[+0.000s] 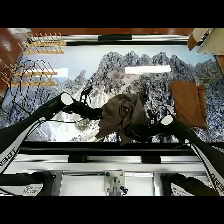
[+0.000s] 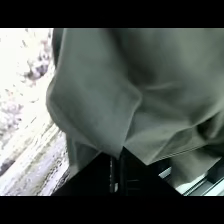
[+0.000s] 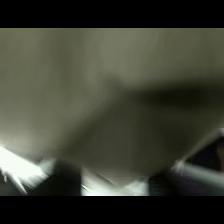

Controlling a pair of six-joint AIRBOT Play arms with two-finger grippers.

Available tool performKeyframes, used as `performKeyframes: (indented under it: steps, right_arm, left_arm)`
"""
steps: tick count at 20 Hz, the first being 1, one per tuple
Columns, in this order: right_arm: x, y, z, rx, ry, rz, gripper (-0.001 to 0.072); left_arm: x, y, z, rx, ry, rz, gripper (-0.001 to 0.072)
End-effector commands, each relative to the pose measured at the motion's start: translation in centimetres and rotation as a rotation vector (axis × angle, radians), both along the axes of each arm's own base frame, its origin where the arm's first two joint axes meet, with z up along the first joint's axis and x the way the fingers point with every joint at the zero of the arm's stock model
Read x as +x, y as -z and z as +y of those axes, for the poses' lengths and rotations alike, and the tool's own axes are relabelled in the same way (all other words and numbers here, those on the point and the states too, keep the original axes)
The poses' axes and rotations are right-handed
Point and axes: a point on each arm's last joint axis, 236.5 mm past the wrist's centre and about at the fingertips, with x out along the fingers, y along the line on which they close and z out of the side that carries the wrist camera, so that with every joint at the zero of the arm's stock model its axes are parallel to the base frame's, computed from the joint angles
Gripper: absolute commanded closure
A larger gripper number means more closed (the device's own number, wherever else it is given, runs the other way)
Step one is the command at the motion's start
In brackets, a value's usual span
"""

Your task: Fold the shirts.

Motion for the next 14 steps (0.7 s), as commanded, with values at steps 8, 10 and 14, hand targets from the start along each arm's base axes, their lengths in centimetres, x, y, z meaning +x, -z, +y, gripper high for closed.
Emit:
performKeyframes:
  steps: [8, 10, 14]
  right_arm:
    - [8.7, -25.5, -11.8, -0.503, -0.307, -0.747, 0.0635]
    - [8.8, -41.1, -13.7, -0.604, -0.138, -1.170, 0.0635]
    - [-0.1, -60.4, -14.0, -0.572, 0.104, -1.723, 0.0635]
  left_arm:
    - [6.7, -38.0, 7.2, 0.000, -0.061, -0.977, 0.0678]
    - [2.1, -50.5, 10.4, -0.072, -0.154, -1.257, 0.0677]
    - [-9.2, -62.9, 17.6, -0.056, -0.324, -1.604, 0.0677]
